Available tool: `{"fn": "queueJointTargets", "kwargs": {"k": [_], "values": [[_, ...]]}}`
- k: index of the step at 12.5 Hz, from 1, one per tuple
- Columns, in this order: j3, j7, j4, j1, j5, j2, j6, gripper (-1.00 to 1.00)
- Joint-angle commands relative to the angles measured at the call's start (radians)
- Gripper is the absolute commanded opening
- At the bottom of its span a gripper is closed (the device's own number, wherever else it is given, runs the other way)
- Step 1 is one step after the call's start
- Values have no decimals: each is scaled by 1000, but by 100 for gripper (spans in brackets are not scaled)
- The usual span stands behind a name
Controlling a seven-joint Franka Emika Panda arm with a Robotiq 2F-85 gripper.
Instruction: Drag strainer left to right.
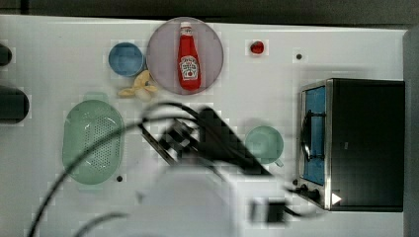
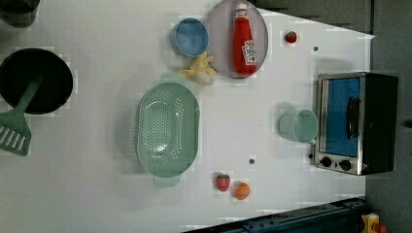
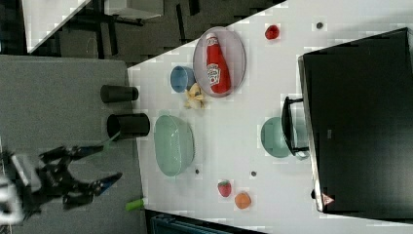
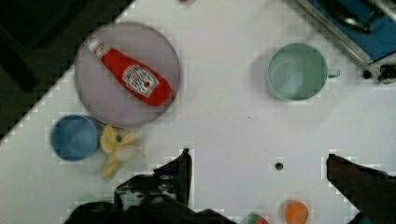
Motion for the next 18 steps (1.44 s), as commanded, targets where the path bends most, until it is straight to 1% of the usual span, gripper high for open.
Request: {"fn": "queueJointTargets", "kwargs": {"k": [1, 5, 7, 9, 12, 14, 16, 18], "values": [[178, 277, -59, 58, 15, 122, -1, 100], [366, 652, -64, 61, 15, 307, 166, 100], [430, 820, -79, 63, 14, 410, 275, 100], [467, 953, -107, 66, 12, 507, 394, 100], [474, 1114, -166, 75, 10, 636, 583, 100], [470, 1184, -191, 81, 6, 715, 712, 100], [453, 1199, -194, 91, -12, 786, 802, 100], [408, 1199, -192, 114, -46, 840, 852, 100]]}}
